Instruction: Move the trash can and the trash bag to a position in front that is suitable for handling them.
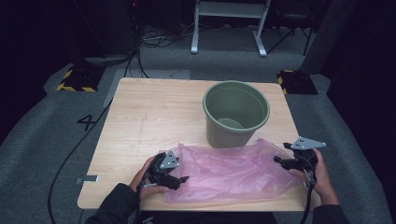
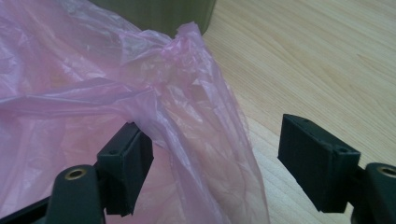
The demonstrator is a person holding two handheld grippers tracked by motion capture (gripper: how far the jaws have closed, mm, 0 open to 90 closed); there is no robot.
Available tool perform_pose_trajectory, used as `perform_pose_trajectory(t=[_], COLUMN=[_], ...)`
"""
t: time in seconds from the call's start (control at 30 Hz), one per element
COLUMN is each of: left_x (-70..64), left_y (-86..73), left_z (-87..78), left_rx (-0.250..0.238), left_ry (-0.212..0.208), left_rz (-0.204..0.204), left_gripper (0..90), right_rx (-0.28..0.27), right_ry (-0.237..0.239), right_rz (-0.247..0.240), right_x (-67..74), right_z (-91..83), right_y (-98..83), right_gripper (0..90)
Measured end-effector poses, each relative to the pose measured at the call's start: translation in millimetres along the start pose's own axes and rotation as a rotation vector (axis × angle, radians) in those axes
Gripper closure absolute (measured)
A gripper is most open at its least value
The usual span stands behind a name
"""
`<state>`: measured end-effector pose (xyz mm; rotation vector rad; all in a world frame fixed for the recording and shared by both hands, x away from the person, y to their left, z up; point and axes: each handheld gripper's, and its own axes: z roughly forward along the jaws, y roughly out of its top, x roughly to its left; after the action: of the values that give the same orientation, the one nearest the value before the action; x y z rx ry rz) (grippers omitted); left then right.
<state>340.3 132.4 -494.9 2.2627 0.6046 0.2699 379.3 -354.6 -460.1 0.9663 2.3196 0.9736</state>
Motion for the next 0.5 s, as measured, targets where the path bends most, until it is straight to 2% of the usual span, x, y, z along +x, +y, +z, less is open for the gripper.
perform_pose_trajectory(t=[0.13,0.3,0.5], left_x=[2.5,5.0,7.8], left_y=[-3.7,-6.0,-7.7], left_z=[2.6,4.2,4.1], left_rx=[0.026,0.021,0.012], left_ry=[0.01,-0.001,-0.007], left_rz=[0.001,-0.016,-0.01], left_gripper=[23.8,22.7,21.3], right_rx=[-0.003,-0.006,-0.014], right_ry=[-0.017,-0.026,-0.041], right_rz=[0.016,0.044,0.079], right_x=[-5.6,-16.4,-28.6], right_z=[-6.8,-17.4,-30.1], right_y=[-2.7,-8.1,-15.5], right_gripper=[25.9,24.0,23.4])
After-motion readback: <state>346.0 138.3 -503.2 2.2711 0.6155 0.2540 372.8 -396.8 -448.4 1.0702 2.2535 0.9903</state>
